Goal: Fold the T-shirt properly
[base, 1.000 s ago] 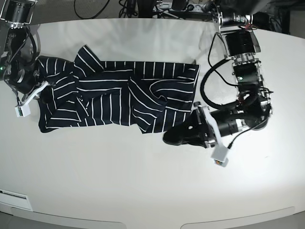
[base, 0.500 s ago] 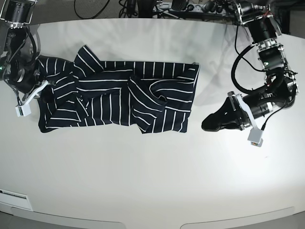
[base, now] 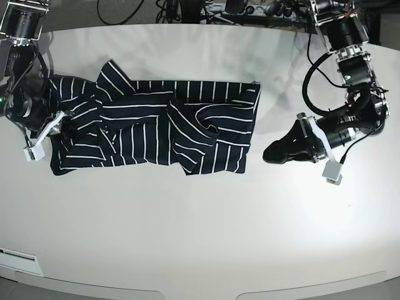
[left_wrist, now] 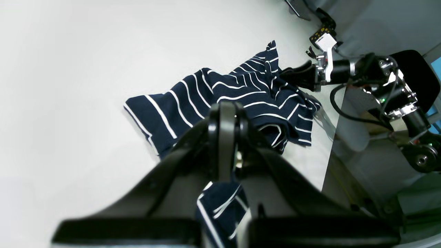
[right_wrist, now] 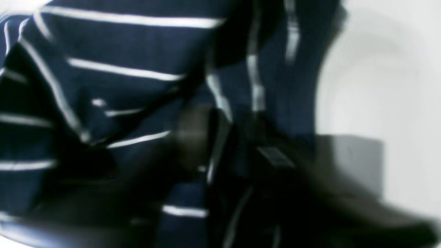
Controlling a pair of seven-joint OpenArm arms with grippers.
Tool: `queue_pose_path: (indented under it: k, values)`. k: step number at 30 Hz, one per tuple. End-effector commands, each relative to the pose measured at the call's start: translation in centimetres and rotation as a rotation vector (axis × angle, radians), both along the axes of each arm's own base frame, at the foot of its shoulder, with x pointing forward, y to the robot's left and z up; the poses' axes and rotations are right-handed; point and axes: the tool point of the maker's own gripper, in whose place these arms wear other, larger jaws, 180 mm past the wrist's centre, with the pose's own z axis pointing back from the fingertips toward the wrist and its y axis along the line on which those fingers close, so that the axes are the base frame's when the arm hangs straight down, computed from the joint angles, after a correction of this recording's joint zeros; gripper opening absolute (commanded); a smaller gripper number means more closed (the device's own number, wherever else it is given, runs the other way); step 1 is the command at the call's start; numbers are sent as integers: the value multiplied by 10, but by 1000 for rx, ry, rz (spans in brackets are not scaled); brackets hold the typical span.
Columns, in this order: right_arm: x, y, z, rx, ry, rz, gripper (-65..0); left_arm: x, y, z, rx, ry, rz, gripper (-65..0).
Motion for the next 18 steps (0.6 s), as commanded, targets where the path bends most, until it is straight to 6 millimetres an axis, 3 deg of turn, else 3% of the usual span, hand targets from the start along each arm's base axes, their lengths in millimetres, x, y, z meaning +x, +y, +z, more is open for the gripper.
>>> queue_pose_path:
  k: [1, 3, 9, 14, 18]
  values:
    - [-6, -21, -5, -92, 62, -28, -216, 4, 1, 16, -19, -55, -2, -650]
    - [-8, -34, -7, -152, 94, -64, -148, 4, 1, 16, -18, -54, -2, -650]
    - [-6, -46, 0, -179, 110, -91, -153, 4, 1, 15, -15, -51, -1, -650]
    - [8, -27, 28, -99, 25, -44, -153, 4, 1, 15, -13, -54, -2, -650]
    - [15, -39, 49, -208, -16, -52, -153, 4, 1, 15, -13, -54, -2, -650]
